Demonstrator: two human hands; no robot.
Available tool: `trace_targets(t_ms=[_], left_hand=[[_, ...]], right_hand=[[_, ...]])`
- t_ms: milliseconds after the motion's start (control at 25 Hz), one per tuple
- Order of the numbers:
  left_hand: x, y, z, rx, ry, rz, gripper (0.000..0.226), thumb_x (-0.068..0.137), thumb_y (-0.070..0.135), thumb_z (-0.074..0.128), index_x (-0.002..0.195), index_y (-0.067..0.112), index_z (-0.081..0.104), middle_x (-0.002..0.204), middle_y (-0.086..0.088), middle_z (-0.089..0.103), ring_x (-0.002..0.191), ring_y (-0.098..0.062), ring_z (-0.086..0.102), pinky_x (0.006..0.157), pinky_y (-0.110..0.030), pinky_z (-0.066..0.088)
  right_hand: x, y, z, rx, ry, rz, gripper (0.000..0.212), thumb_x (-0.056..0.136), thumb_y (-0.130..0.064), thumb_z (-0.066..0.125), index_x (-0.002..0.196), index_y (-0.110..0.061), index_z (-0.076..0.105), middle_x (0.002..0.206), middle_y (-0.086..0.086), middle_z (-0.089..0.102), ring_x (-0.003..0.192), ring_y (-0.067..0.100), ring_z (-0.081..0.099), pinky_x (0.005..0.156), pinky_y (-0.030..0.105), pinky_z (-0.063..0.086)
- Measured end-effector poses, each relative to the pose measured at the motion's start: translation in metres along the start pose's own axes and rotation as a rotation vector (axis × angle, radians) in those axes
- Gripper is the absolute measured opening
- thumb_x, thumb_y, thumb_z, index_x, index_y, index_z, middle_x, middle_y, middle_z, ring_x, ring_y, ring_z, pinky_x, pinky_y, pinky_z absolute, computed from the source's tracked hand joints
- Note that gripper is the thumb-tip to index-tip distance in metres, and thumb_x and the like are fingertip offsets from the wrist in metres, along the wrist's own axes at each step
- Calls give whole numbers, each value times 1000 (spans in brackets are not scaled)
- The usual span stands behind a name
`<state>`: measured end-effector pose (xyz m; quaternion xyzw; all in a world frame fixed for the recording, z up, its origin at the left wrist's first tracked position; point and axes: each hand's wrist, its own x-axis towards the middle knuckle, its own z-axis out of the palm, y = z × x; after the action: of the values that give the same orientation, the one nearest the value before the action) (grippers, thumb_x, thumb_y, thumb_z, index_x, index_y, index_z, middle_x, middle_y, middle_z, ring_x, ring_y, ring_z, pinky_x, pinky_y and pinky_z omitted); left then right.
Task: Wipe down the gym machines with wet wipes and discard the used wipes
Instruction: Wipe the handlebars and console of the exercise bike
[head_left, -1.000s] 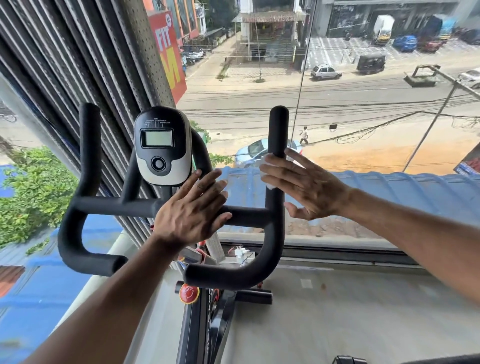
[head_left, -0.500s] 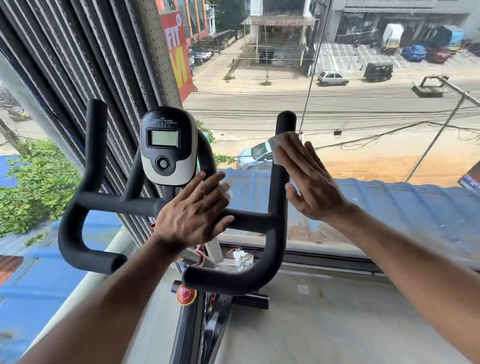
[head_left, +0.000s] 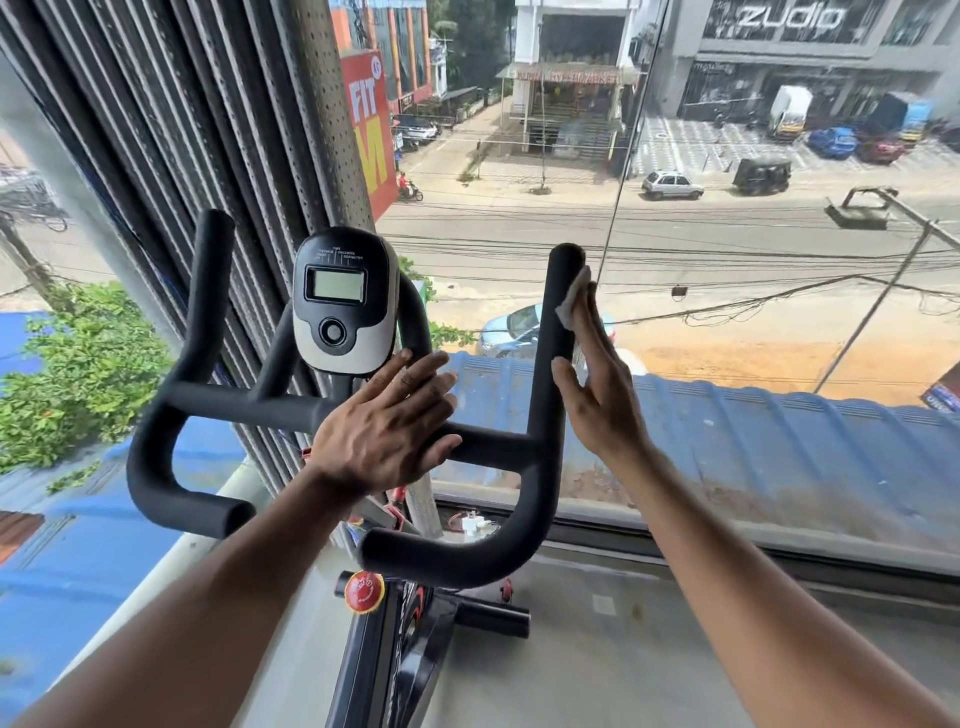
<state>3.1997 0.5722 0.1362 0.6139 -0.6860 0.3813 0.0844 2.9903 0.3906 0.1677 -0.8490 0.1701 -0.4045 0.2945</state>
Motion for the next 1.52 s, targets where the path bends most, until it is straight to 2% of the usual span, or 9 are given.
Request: trace_targets(t_ms=[80, 240, 360, 520, 760, 960, 1120, 1240, 1520], left_hand=[[0, 1, 0, -3, -12, -4, 58, 110, 49, 36, 121, 5, 72, 140, -13, 63, 150, -31, 40, 129, -48, 19], [-1, 2, -1, -9, -58, -11, 61, 111, 50, 31, 123, 5, 71, 143, -13, 61, 152, -30, 37, 129, -48, 18], [1, 2, -7, -62, -104, -31, 65, 111, 53, 27, 131, 6, 67, 153, -14, 53, 155, -29, 30, 130, -46, 14], [-11, -2, -21, -173, -68, -159, 65, 108, 56, 30, 149, 10, 50, 167, -14, 29, 158, -28, 16, 131, -44, 5], [-60, -30, -39, -204, -158, -182, 64, 106, 57, 34, 153, 16, 47, 171, -15, 19, 160, -29, 14, 129, -53, 16], [-80, -61, -40, -191, -235, -303, 67, 106, 59, 30, 164, 25, 25, 175, -6, 0, 161, -24, 2, 130, -50, 11], [-82, -63, -26, -219, -311, -341, 76, 104, 67, 25, 166, 33, -3, 172, -3, -20, 160, -28, -10, 130, -53, 4], [-84, -64, -23, -257, -329, -351, 77, 103, 70, 22, 166, 34, -5, 170, -1, -25, 160, -29, -14, 130, -54, 1], [-84, -63, -31, -322, -283, -344, 75, 103, 66, 27, 166, 33, 3, 171, 4, -23, 160, -27, -10, 130, -53, 4]], right_hand=[[-31, -3, 10, 16, -7, 57, 70, 102, -29, 46, 163, -12, 16, 169, -17, 12, 150, -3, 25, 115, 11, 25], [-66, 1, 15, -51, 11, 8, 60, 104, -10, 50, 159, -9, 29, 169, 2, 19, 153, 13, 27, 120, 21, 30], [-75, 0, 9, -166, 56, -9, 54, 99, 0, 58, 151, -9, 48, 161, 4, 37, 144, 9, 40, 114, 17, 37], [-45, -1, -11, -261, 117, -140, 25, 94, -3, 69, 119, -6, 70, 126, 2, 66, 115, 9, 63, 95, 29, 58], [-41, -18, -16, -249, -25, -104, 3, 94, -6, 69, 97, -7, 70, 99, -1, 66, 78, 11, 67, 70, 35, 62], [-57, -47, -15, -407, -311, -229, 12, 87, -5, 73, 92, -14, 68, 94, -4, 68, 84, 13, 63, 76, 32, 58], [-68, -53, 2, -474, -306, -159, 16, 89, 1, 68, 96, -14, 65, 92, -3, 67, 81, 18, 65, 70, 34, 58], [-67, -60, 28, -454, -236, -157, 24, 92, 2, 67, 113, -10, 68, 99, 6, 72, 87, 26, 70, 72, 36, 60], [-66, -71, 45, -400, -282, -190, 31, 86, 6, 74, 114, -7, 73, 121, 6, 74, 110, 20, 71, 94, 36, 60]])
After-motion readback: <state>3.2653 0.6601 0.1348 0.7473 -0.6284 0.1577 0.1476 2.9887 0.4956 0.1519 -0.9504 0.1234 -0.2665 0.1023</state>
